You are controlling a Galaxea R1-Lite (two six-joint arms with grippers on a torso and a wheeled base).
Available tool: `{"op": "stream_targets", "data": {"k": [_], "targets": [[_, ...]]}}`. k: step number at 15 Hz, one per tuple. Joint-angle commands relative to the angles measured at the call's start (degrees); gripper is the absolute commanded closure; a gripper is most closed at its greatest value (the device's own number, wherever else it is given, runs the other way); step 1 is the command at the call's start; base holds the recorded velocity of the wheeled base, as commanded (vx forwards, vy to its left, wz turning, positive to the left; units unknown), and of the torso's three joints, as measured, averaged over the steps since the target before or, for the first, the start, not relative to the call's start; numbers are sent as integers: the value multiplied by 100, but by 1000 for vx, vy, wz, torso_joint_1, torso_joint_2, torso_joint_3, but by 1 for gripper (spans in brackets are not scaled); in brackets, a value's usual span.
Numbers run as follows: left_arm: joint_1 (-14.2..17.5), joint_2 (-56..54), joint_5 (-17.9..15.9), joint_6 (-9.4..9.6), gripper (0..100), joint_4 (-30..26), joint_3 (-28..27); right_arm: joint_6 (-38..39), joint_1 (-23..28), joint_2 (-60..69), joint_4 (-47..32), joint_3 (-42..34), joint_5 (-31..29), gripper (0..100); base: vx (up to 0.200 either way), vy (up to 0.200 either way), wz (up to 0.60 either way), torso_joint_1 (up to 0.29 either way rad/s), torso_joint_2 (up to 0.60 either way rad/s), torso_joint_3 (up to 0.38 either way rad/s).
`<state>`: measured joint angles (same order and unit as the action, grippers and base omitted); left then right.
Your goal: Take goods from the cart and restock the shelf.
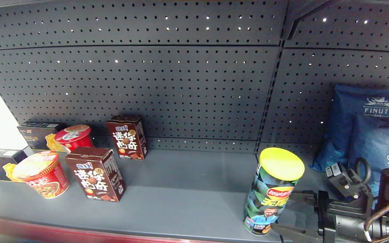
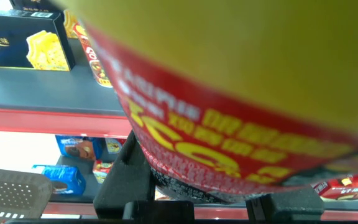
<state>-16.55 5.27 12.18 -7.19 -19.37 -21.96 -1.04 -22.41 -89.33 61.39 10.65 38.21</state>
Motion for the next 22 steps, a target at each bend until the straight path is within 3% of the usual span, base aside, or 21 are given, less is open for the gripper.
{"op": "stream_targets", "data": {"k": [1, 13, 20, 22], "targets": [[3, -52, 4, -1, 100, 3, 7, -2, -53, 48, 4, -28, 3, 0, 0, 0, 0, 0, 0, 0], [3, -61, 4, -1, 100, 3, 16, -11, -361, 197, 40, -310, 20, 0, 0, 0, 0, 0, 0, 0], [-6, -61, 4, -1, 100, 12, 95, -2, 263, 619, -57, -318, 38, 0, 0, 0, 0, 0, 0, 0], [-6, -70, 4, -1, 100, 12, 156, 16, 421, 1164, -479, -301, 29, 0, 0, 0, 0, 0, 0, 0]]}}
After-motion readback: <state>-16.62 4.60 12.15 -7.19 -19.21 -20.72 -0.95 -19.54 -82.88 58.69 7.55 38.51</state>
